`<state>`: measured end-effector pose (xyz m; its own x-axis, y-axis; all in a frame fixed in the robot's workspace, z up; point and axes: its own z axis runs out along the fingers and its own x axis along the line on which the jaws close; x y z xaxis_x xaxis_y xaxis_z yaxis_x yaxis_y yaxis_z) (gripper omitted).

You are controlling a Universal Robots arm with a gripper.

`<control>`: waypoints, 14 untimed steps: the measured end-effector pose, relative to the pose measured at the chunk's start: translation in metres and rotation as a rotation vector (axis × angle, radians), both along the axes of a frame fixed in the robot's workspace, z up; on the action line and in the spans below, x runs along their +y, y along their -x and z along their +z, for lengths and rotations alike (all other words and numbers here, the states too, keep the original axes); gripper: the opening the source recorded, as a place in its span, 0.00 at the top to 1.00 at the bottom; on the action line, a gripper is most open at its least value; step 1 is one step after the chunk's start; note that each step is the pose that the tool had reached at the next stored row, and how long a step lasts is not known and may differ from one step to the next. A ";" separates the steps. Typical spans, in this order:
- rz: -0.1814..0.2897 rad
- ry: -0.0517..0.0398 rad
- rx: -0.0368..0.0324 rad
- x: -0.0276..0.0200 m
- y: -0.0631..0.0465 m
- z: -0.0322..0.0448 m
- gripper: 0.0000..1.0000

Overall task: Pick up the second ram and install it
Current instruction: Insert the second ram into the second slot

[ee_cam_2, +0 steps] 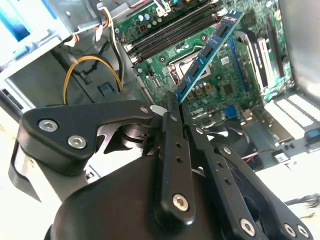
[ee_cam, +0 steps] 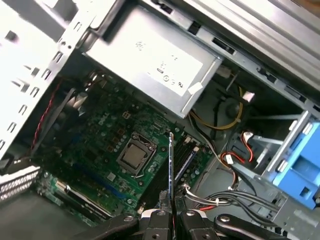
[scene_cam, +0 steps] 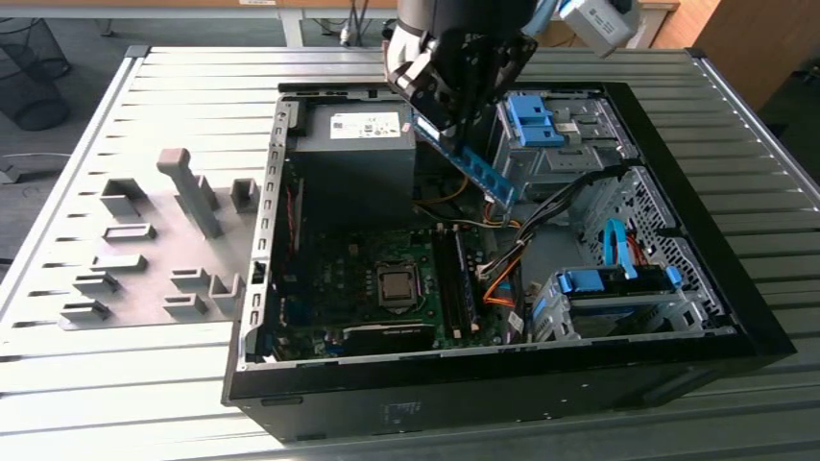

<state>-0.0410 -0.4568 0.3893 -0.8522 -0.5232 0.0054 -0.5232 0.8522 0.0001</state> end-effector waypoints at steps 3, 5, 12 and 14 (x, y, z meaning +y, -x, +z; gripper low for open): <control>-0.055 0.0009 0.0001 0.0000 0.000 -0.0013 0.86; -0.092 0.0015 0.0001 0.0000 0.000 -0.0021 0.86; -0.219 0.0038 0.0000 0.0000 0.000 -0.0049 0.86; -0.255 0.0044 0.0000 0.0000 0.000 -0.0057 0.86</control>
